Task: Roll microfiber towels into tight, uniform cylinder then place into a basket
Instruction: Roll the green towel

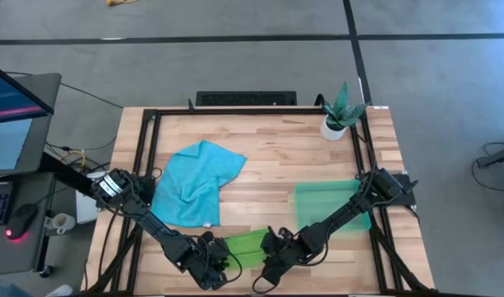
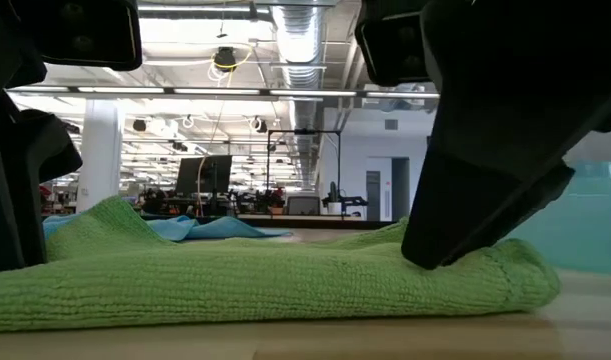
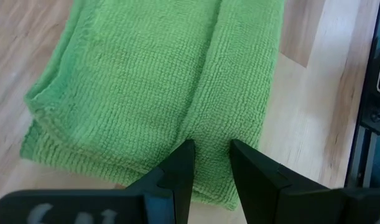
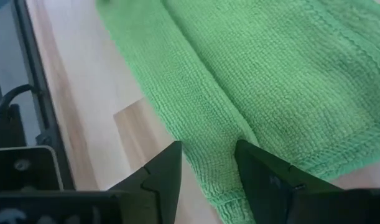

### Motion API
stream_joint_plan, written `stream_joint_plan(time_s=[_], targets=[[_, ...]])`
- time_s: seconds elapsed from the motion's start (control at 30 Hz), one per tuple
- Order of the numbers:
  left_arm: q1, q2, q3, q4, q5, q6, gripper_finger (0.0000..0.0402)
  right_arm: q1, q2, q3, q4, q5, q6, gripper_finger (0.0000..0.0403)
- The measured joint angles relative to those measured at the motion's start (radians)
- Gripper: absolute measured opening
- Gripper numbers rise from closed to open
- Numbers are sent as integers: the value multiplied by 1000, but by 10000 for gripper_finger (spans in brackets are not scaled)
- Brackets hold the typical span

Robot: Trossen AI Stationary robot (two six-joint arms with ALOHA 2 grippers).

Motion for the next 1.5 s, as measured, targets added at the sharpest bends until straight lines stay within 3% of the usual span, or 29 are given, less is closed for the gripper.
stream_joint_plan(time_s=[0.3, 0.53, 0.8, 1.03, 1.17, 1.33, 1.5], targets=[[-1, 0, 0, 1, 8, 48, 110, 1, 0, -1, 1, 0, 8, 179], [-2, 0, 1, 8, 14, 54, 160, 1, 0, -2, 0, 0, 8, 179], [1, 2, -2, 85, 10, 206, 200, 1, 0, -2, -4, 0, 8, 179], [2, -13, 52, 7, 32, 279, 188, 1, 0, -3, -3, 0, 8, 179], [-9, -47, 114, -34, -40, 347, 170, 1, 0, -3, -3, -1, 8, 179], [-19, -49, 159, 40, -95, 482, 151, 1, 0, -3, -3, -1, 8, 179], [-8, -48, 124, 115, -96, 543, 139, 1, 0, -3, -2, -2, 8, 179]])
